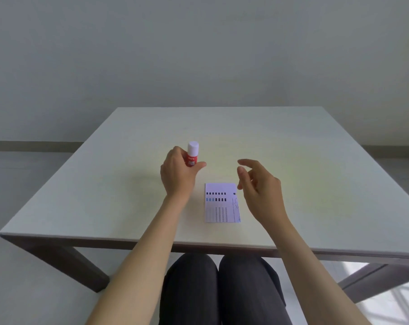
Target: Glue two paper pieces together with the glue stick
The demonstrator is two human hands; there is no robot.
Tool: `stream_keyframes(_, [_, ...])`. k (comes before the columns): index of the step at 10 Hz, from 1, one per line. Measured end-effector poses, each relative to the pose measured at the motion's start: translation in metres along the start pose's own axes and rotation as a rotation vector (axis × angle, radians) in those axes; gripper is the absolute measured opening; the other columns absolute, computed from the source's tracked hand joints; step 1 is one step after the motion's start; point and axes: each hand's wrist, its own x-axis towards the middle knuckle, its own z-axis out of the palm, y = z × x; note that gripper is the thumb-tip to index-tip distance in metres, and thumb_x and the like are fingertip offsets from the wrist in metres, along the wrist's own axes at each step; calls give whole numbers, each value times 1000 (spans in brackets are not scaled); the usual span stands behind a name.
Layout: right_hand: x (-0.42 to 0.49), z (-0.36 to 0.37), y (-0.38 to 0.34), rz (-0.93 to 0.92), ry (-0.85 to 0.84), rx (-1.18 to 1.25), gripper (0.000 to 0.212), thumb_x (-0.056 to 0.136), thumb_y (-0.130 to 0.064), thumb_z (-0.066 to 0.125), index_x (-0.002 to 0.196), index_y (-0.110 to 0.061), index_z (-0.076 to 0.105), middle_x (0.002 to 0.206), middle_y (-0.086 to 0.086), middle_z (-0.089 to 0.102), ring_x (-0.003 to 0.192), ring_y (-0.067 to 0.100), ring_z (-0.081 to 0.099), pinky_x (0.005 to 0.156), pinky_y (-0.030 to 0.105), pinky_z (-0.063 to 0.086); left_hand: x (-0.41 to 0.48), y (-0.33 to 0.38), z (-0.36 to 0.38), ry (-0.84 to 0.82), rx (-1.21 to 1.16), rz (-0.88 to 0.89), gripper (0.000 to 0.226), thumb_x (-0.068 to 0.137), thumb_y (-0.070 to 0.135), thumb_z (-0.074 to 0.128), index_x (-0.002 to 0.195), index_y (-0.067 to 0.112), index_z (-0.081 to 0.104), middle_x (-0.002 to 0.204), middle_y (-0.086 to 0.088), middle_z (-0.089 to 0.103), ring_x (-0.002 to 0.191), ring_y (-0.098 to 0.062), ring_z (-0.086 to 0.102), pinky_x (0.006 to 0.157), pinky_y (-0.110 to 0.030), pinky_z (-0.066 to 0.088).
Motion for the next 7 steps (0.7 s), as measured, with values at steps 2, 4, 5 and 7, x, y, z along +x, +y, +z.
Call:
stream_keyframes(2, [-7,-9,16,90,79,2,19,93,-23,51,107,-20,64,62,-3,62,53,18,56,58,34,47,6,-19,16,37,-13,-51,42,65,33,80,76,12,45,82,-7,62,71,-26,53,62,-31,34])
stream_keyframes(4, [-9,-9,21,88,84,-3,20,94,-18,48,106,-20,64,60,-3,61,48,12,53,53,28,42,2,-27,22,76,-29,-90,42,65,35,80,80,9,50,83,-6,62,73,-25,54,70,-37,42])
stream_keyframes(5, [-12,-2,20,85,58,-28,20,93,-19,49,106,-21,64,63,-2,63,54,17,58,57,32,47,-4,-31,22,16,-10,-131,41,64,35,81,83,9,54,87,-8,64,80,-28,60,70,-36,43])
stream_keyframes(7, [-11,12,22,126,-73,-194,26,95,-22,44,118,-21,58,82,-1,67,73,21,62,63,30,47,-4,-27,9,-221,55,-185,131,56,59,78,148,14,-3,154,-16,20,142,-31,22,109,-49,29])
